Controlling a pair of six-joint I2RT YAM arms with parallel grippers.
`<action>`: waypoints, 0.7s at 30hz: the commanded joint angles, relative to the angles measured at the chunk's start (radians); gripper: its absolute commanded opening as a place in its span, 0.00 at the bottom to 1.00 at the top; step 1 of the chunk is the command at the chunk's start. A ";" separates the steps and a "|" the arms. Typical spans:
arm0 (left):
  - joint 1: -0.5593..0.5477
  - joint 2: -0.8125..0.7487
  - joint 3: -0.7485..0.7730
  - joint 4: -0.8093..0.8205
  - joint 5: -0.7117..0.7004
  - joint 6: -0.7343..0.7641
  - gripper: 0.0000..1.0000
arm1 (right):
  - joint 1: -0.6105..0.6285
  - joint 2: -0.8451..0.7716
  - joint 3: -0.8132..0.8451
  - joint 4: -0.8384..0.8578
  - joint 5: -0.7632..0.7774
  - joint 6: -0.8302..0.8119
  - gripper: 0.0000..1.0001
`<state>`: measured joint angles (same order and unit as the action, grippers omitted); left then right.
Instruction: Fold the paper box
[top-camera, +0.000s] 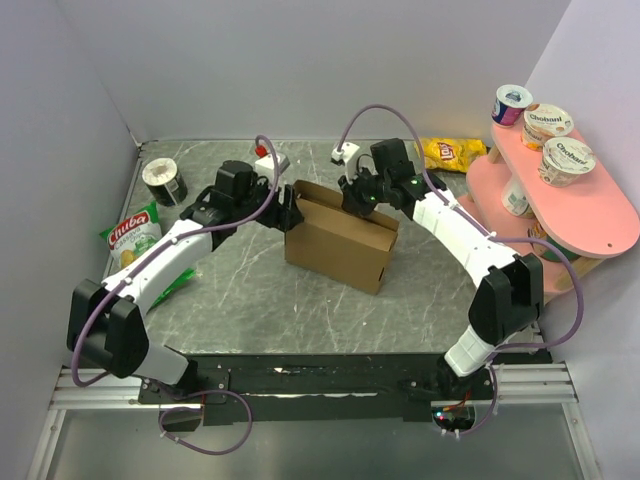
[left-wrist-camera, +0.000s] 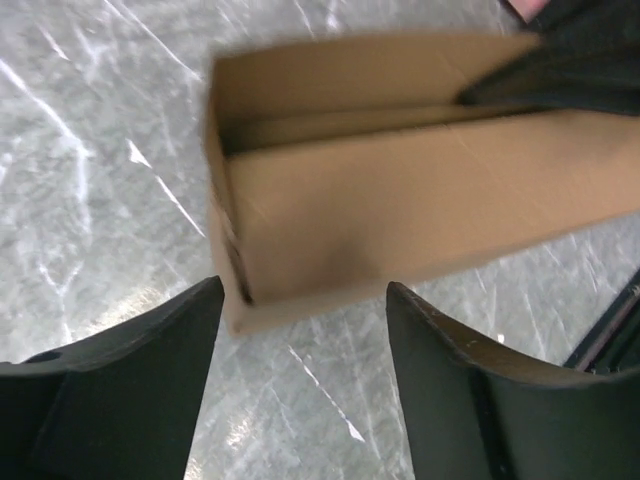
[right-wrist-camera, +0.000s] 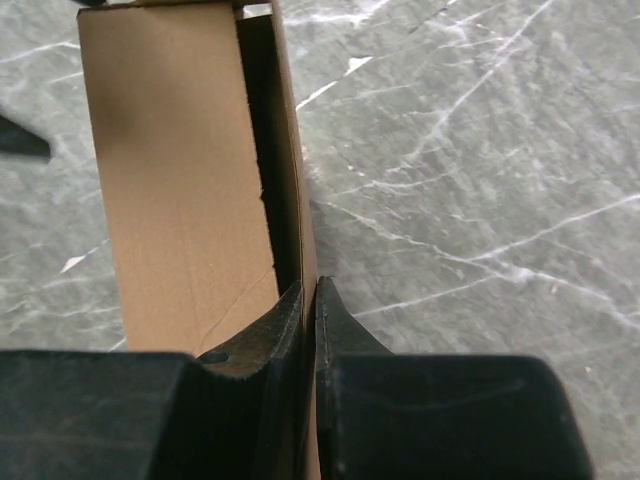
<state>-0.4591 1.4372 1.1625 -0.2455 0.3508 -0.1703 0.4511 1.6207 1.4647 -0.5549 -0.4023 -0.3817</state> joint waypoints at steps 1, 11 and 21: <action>0.002 -0.009 0.034 0.094 -0.055 -0.009 0.69 | 0.006 0.013 -0.004 -0.086 -0.081 0.032 0.11; 0.000 -0.164 -0.046 0.087 -0.282 -0.064 0.96 | -0.068 0.093 -0.029 -0.063 -0.104 0.190 0.12; -0.036 -0.322 -0.228 0.173 -0.215 -0.181 0.96 | -0.088 0.128 -0.167 0.056 -0.038 0.365 0.12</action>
<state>-0.4820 1.0927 0.9478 -0.1375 0.0570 -0.2901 0.3637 1.7348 1.3342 -0.5259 -0.4732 -0.0967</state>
